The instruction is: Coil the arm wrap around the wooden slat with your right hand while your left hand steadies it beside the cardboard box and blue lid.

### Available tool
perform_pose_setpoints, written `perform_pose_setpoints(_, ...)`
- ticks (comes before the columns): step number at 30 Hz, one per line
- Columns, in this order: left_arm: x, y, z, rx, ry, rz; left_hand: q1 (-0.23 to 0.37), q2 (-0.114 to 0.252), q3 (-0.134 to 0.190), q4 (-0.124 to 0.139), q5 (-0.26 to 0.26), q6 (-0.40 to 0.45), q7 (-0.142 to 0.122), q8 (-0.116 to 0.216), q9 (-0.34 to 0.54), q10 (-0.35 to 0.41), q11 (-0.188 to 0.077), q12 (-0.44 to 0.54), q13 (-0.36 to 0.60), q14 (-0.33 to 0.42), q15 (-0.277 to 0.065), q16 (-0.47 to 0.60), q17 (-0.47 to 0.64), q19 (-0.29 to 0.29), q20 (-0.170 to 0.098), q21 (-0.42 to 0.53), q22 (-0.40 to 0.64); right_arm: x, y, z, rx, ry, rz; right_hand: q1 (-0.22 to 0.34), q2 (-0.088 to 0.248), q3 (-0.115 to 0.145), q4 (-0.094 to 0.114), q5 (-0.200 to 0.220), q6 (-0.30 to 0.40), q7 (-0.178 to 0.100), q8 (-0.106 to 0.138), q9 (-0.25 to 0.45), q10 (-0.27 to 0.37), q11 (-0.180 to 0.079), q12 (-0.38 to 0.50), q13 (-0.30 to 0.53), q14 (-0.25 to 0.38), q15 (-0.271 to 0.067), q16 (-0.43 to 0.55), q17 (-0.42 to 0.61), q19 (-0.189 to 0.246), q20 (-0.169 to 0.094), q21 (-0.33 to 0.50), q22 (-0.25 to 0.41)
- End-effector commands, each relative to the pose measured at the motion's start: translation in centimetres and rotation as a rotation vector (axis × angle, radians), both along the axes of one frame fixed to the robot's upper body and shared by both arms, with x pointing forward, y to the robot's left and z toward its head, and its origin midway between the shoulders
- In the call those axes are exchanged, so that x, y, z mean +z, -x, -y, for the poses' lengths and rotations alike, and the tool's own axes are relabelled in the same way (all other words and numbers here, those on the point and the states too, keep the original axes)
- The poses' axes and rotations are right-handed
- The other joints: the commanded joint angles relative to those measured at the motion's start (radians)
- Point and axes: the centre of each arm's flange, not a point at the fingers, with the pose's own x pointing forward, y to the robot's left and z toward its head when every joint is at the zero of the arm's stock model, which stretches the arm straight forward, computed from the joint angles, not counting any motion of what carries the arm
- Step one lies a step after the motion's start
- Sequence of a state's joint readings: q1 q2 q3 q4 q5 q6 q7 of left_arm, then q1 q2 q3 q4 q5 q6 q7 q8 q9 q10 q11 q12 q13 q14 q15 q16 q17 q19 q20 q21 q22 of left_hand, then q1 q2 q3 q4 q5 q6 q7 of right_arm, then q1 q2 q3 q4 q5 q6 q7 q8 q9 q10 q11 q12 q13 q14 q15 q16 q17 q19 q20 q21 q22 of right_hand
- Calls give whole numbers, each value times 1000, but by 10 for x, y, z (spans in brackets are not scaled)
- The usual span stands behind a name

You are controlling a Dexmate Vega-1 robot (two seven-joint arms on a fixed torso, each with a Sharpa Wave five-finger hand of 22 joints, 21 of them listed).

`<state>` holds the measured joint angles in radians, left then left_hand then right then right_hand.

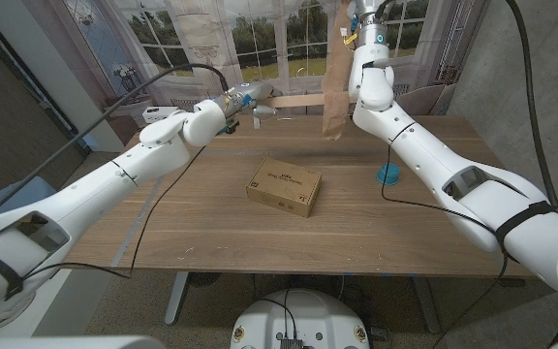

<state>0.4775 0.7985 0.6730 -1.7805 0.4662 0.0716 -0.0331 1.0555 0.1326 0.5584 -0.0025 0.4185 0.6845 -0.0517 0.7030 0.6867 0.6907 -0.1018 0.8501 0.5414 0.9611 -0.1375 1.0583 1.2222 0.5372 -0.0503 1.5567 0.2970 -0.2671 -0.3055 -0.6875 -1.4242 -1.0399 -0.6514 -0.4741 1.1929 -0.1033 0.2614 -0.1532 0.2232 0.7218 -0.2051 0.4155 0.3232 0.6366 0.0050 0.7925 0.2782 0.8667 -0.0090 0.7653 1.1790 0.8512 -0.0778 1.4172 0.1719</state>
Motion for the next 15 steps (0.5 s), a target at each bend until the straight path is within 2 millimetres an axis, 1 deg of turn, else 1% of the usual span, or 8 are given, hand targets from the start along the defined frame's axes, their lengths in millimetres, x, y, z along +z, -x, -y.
perform_pose_setpoints(1, 19, 23, -18, -65, 127, 107, -23, 38, 98, 101, 7, 14, 2, 5, 1, 32, -27, 76, 636, -5, -39, 7, 3, -6, -49, 8, 4, -28, -5, 24, 25, -54, -56, 201, 222, 18, 5, 4, 210, 200, -4, 141, 222, -37, 2, 391, 289, -212, -2, 3, -102, -99, 7, 3)
perform_pose_setpoints(9, 24, 33, -33, -131, 224, 101, -23, 39, 98, 101, 9, 16, 3, 6, -3, 35, -27, 73, 628, -5, -38, 9, 3, -6, -48, 8, 5, -45, -8, 45, 31, -115, -96, 200, 220, 21, 6, 3, 211, 201, -8, 139, 222, -37, -1, 393, 293, -212, -5, 6, -102, -99, 8, 3)
perform_pose_setpoints(15, 24, 36, -41, -183, 281, 69, -23, 39, 97, 100, 10, 18, 5, 8, -2, 38, -30, 78, 635, -5, -37, 11, 3, -5, -49, 8, 5, -60, -15, 60, 35, -145, -153, 200, 218, 23, 5, 3, 213, 202, -11, 137, 224, -32, -2, 395, 297, -212, -6, 9, -102, -99, 10, 4)
